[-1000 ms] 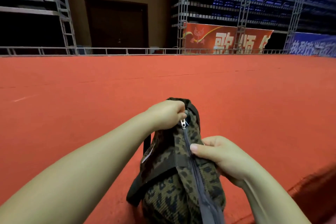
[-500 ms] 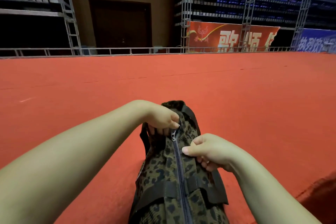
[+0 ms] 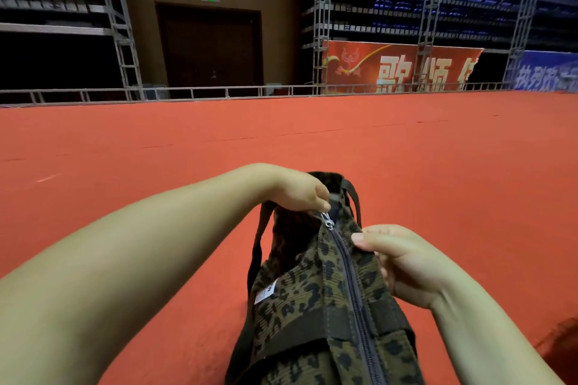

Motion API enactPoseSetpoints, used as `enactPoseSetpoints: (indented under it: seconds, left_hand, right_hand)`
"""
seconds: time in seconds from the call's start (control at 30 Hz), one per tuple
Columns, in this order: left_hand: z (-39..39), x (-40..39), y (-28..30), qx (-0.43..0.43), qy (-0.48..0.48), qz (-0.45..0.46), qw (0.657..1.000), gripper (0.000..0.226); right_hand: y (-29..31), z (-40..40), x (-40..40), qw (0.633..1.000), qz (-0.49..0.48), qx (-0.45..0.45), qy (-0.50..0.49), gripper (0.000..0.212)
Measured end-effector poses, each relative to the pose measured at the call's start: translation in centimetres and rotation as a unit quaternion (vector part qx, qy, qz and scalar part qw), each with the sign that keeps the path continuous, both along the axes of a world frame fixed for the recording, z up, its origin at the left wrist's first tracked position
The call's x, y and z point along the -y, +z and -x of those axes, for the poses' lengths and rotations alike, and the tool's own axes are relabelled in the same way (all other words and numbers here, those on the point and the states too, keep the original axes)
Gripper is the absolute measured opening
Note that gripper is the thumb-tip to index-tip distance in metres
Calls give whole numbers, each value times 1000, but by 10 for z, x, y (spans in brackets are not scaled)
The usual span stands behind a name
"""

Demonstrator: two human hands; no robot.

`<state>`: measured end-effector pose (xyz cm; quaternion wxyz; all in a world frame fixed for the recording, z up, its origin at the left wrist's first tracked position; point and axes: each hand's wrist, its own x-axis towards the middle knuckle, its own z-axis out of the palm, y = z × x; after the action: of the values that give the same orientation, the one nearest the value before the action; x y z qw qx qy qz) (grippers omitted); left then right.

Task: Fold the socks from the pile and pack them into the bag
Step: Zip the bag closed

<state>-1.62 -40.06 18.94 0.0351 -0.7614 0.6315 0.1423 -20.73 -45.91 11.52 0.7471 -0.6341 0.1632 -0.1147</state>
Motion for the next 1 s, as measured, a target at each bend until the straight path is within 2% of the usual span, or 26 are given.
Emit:
enactPoseSetpoints:
  seconds: [0.07, 0.2, 0.3, 0.4, 0.47, 0.6, 0.7, 0.87, 1.0]
  left_hand:
    - [-3, 3, -4, 3, 0, -13, 1000, 18]
    - [-7, -5, -8, -84, 6, 28, 996, 23]
    - [-2, -7, -15, -140, 57, -48, 987, 22]
    - [-1, -16, -20, -234, 106, -121, 959, 22]
    - [-3, -22, -20, -271, 113, -124, 948, 17]
    - [-1, -24, -23, -177, 92, -46, 979, 18]
    - [-1, -25, -27, -142, 70, -29, 987, 18]
    - [1, -31, -29, -126, 20, 11, 992, 23]
    - [7, -31, -17, -29, -61, 48, 997, 18]
  right_hand:
    - [-4, -1, -2, 999, 18, -28, 4, 23]
    - [-12, -1, 1, 996, 62, -63, -11, 24]
    - [-14, -2, 1, 996, 59, -64, 4, 26]
    - [-17, -3, -6, 995, 64, -71, 27, 26]
    - [-16, -6, -7, 994, 68, -79, 26, 25]
    - [-10, -15, -5, 990, 112, -90, 1, 45]
    - [-9, -16, -8, 992, 95, -84, 0, 49]
    - [-12, -7, -7, 997, 33, -63, -1, 29]
    - [-8, -2, -9, 999, 6, -41, 26, 21]
